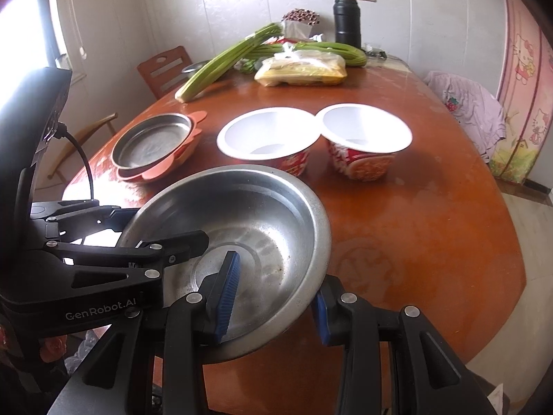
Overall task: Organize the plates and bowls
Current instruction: 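Lift and carry the steel bowl with the left tool, then set the steel bowl down on the table and open the left tool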
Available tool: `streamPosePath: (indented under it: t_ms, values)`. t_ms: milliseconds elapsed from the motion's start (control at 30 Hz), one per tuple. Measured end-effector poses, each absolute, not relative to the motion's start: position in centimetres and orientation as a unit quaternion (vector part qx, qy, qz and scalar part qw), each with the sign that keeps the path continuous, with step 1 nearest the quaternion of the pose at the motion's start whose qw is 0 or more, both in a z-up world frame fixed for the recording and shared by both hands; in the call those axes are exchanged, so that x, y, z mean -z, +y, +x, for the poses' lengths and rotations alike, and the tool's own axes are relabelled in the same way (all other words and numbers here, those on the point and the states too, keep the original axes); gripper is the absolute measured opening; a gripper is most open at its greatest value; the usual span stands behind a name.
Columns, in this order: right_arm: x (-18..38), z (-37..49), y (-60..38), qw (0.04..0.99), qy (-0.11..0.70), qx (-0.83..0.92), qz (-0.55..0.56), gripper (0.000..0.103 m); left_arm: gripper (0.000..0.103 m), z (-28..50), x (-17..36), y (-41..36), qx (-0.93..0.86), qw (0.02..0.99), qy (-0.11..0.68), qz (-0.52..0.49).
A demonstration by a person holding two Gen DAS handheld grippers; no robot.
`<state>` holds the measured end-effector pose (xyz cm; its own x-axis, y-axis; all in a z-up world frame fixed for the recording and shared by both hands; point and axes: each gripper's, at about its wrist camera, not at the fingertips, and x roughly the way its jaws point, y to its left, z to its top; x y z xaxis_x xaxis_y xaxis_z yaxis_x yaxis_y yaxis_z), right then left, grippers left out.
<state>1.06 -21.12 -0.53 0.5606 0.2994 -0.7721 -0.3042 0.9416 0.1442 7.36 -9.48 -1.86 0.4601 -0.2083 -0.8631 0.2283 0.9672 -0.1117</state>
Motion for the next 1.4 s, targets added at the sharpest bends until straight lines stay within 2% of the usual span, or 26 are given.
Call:
streamPosePath:
  t_ms: [833,1267,1367,1400]
  values:
    - [2.4,1.0,-19.8,0.885,0.441,-0.141,-0.038,0.04,0.052,6.6,3.4,-9.1,0.141,0.858,0.493,0.037]
    - [1.9,0.9,-20.5,0.891,0.437,-0.125,-0.017,0.041,0.059,6.2,2.2,-7.8,0.153,0.865,0.478,0.005]
    - [1.5,1.0,-20.8,0.893,0.433,-0.123,-0.009,0.044,0.059,6.2,1.8,-7.4,0.152,0.866,0.476,-0.001]
    - [1.3,1.1,-20.9,0.893,0.433,-0.122,-0.005,0.048,0.059,6.2,1.6,-7.4,0.152,0.867,0.475,-0.001]
